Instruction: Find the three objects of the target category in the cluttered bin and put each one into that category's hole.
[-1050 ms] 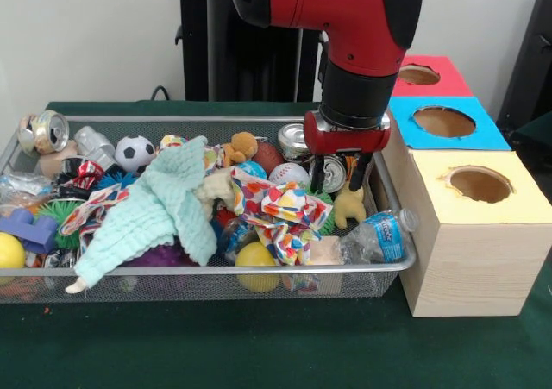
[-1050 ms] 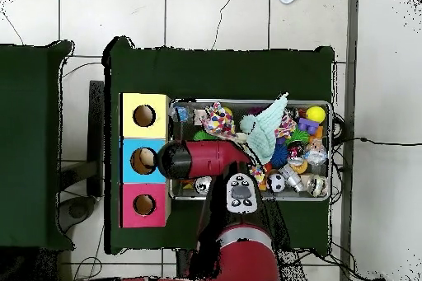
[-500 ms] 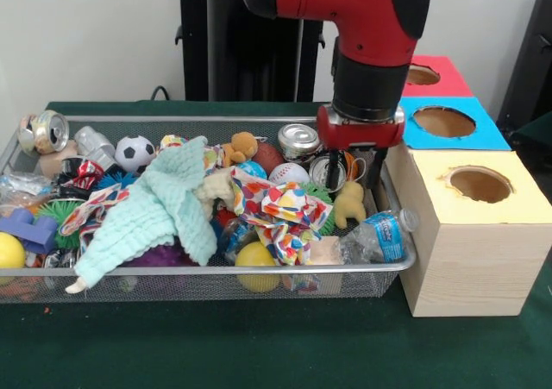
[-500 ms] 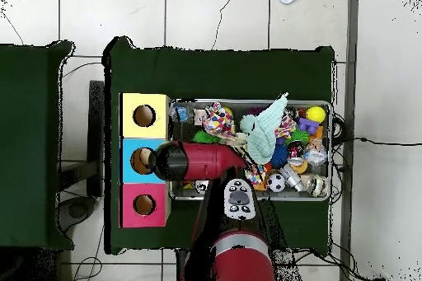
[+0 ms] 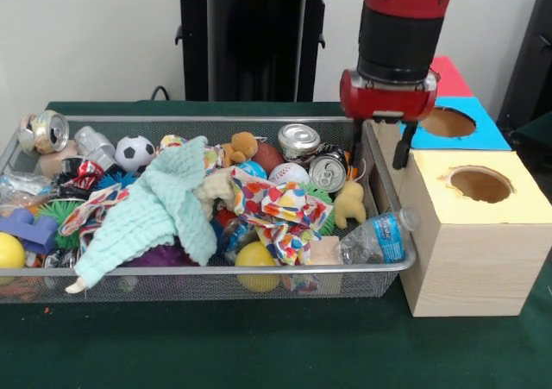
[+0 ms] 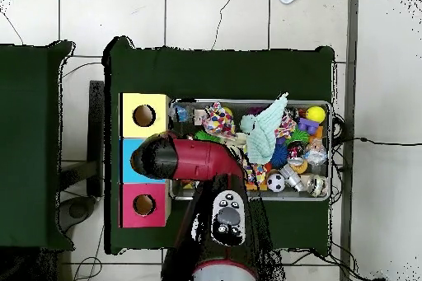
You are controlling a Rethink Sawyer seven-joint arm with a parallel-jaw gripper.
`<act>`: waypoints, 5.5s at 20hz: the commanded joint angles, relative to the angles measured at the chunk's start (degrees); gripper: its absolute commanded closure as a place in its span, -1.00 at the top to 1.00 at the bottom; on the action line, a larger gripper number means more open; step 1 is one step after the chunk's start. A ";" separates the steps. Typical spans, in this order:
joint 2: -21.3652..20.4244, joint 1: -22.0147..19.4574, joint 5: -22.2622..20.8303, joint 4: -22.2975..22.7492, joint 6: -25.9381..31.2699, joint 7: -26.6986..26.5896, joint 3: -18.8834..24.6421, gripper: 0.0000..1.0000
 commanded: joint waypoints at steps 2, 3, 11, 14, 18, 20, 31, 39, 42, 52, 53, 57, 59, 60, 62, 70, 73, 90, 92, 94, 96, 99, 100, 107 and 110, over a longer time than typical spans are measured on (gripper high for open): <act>-1.82 3.64 7.64 1.49 5.24 22.79 -4.21 1.00; -1.60 4.10 8.37 1.72 3.73 23.74 -4.75 1.00; 0.04 3.83 7.69 1.18 1.06 20.74 -3.34 1.00; 1.63 2.72 7.06 1.14 -2.66 19.91 -1.66 1.00; 4.55 1.79 6.66 0.61 -6.85 19.37 0.16 1.00; 6.12 1.54 6.11 -0.35 -7.58 18.35 0.57 1.00; 6.84 0.45 3.87 -3.37 -6.04 14.32 -0.28 1.00; 5.79 1.52 4.10 -3.89 -4.51 14.49 -0.80 1.00; 5.46 1.49 4.58 -4.43 -3.61 14.63 -0.58 1.00; 4.37 2.69 5.32 -5.84 0.81 14.89 -0.71 1.00; 4.35 2.73 5.36 -5.87 0.94 14.94 -0.71 1.00; 4.74 3.12 5.65 -7.11 2.18 15.25 -1.03 1.00; 4.43 4.64 5.82 -7.73 3.34 16.16 -1.88 1.00; 4.60 5.23 5.87 -8.16 3.78 16.54 -2.25 1.00; 5.02 5.87 5.97 -8.90 4.32 17.10 -2.86 1.00; 8.49 6.01 5.74 -9.55 0.63 16.85 -2.60 1.00; 10.22 5.97 5.21 -10.10 -0.86 16.39 -2.60 1.00; 12.91 4.54 5.31 -10.99 -3.11 15.66 -0.63 1.00; 12.92 4.25 5.32 -10.63 -3.57 15.61 -0.25 1.00; 12.85 4.04 5.26 -10.59 -3.52 15.30 0.08 1.00; 12.49 4.01 5.30 -10.32 -3.30 15.26 0.26 1.00; 12.35 3.75 5.04 -9.82 -4.07 14.99 0.83 1.00; 12.48 3.69 4.86 -9.75 -4.51 14.84 1.03 1.00; 8.47 4.80 5.71 -8.48 1.92 14.95 0.79 1.00; 6.87 6.12 6.44 -8.12 5.57 16.12 -0.14 1.00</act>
